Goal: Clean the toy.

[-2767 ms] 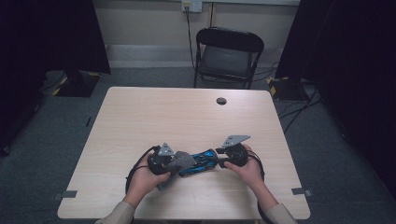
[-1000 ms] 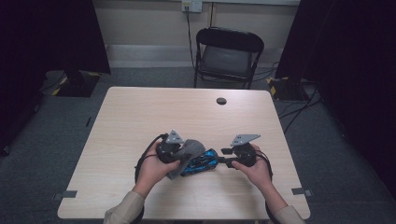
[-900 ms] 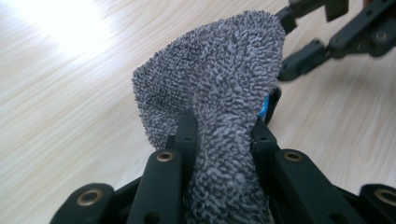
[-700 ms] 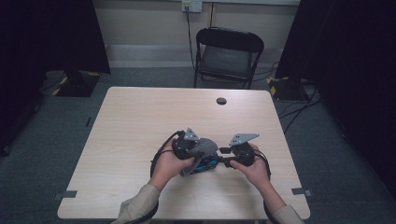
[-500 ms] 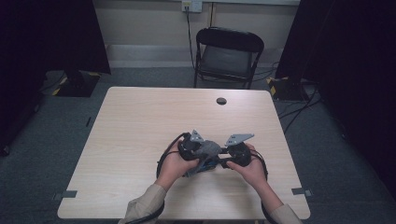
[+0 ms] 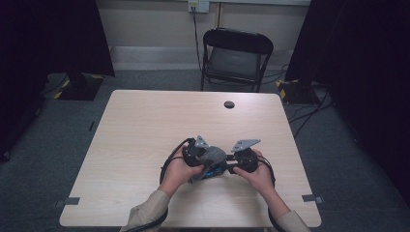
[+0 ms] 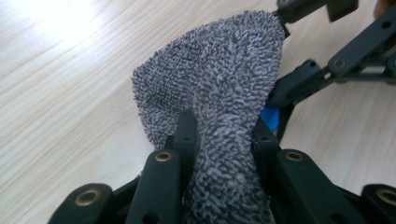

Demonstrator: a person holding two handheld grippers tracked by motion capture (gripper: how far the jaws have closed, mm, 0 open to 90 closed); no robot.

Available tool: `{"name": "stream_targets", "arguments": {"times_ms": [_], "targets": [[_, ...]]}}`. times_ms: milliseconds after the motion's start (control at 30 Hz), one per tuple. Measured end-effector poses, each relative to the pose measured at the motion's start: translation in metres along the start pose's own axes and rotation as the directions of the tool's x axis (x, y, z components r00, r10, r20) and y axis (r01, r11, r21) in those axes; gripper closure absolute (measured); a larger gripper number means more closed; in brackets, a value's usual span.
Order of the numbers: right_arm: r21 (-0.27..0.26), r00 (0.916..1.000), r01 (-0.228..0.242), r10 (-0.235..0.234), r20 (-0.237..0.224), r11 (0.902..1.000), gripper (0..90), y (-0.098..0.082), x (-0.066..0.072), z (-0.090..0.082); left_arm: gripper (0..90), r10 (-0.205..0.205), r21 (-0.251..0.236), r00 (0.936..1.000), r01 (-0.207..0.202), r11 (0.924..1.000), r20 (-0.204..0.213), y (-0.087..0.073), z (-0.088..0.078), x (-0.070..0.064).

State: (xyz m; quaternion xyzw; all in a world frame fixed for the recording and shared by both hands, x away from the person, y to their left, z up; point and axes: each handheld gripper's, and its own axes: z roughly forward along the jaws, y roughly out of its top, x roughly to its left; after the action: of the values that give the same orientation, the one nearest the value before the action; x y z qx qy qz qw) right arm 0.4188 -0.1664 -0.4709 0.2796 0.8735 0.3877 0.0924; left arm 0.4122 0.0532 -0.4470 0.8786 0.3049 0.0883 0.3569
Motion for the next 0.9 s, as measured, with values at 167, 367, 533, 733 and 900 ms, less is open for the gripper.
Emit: {"name": "stream_targets", "arguments": {"times_ms": [167, 367, 533, 733, 900], "targets": [[0.001, 1.0000, 0.000, 0.000, 0.007, 1.0000, 59.2, 0.001, 0.000, 0.001, 71.4, -0.017, 0.008, 0.9998, 0.017, 0.9998, -0.002, -0.007, -0.007, 0.007], [0.004, 0.9999, -0.005, 0.005, 0.015, 1.0000, 59.6, 0.001, 0.001, 0.002, 71.5, -0.024, 0.015, 0.9996, 0.024, 0.9996, -0.017, -0.017, -0.014, 0.011], [0.001, 0.9997, -0.006, 0.006, 0.022, 1.0000, 59.6, 0.001, 0.002, 0.002, 71.5, -0.031, 0.014, 0.9993, 0.031, 0.9994, -0.023, -0.024, -0.019, 0.014], [0.002, 0.9997, -0.003, 0.003, 0.025, 1.0000, 59.3, 0.002, 0.002, 0.002, 71.5, -0.032, 0.024, 0.9986, 0.033, 0.9992, -0.041, -0.034, -0.028, 0.016], [-0.001, 0.9995, -0.001, 0.001, 0.032, 1.0000, 59.5, 0.001, 0.003, 0.002, 71.5, -0.042, 0.034, 0.9977, 0.044, 0.9984, -0.054, -0.047, -0.037, 0.019]]}}
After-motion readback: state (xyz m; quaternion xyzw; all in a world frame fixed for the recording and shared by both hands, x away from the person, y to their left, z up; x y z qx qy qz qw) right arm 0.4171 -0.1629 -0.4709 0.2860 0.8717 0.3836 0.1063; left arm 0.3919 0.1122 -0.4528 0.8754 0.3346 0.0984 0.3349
